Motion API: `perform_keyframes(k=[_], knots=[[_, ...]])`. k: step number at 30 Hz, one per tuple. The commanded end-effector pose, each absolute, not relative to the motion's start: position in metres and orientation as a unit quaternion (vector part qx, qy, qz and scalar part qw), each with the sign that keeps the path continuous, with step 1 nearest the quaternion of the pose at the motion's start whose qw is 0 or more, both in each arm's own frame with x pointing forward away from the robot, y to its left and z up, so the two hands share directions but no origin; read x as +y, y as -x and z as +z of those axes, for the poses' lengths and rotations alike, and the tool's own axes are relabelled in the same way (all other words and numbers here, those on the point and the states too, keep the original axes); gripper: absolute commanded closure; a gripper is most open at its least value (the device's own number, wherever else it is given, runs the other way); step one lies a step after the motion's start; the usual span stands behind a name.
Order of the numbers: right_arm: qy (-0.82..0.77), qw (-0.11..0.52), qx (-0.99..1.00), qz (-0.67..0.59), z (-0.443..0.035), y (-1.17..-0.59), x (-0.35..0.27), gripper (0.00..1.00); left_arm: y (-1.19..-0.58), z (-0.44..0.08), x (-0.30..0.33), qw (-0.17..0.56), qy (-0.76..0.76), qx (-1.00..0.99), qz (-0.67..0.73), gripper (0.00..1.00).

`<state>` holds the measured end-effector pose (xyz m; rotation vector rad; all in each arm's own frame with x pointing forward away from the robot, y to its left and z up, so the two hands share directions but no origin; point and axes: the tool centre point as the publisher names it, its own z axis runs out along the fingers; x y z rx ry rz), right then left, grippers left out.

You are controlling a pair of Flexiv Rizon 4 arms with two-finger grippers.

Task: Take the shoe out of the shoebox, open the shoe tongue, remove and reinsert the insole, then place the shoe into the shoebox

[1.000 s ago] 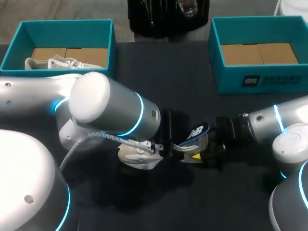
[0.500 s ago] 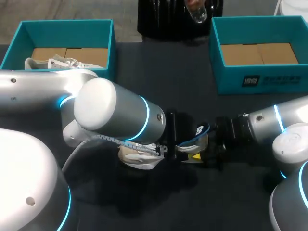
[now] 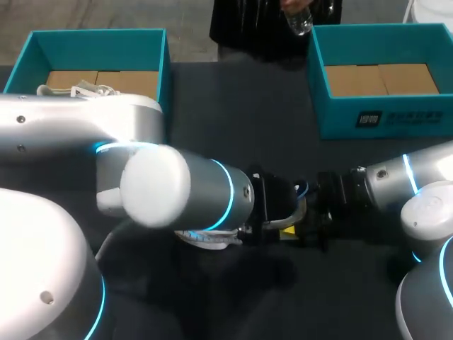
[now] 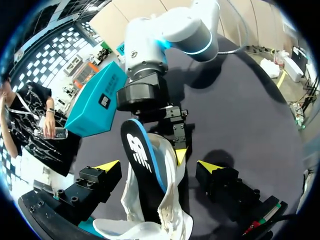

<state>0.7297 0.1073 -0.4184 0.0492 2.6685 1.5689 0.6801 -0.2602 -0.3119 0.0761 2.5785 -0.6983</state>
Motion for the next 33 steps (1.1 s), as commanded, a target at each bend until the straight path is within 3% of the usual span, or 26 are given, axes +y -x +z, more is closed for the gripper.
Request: perform_keyframes(k=[1, 33], knots=[[-0.016, 0.024, 0.862, 0.505, -0.417, -0.728, 0.108, 1.00, -0.677, -0.308, -0.262, 0.257, -0.016, 0.933, -0.250, 0.00], [-0.016, 0.024, 0.862, 0.505, -0.417, -0.728, 0.108, 1.00, -0.709, -0.324, -0.257, 0.308, 0.025, 0.909, -0.281, 0.03]])
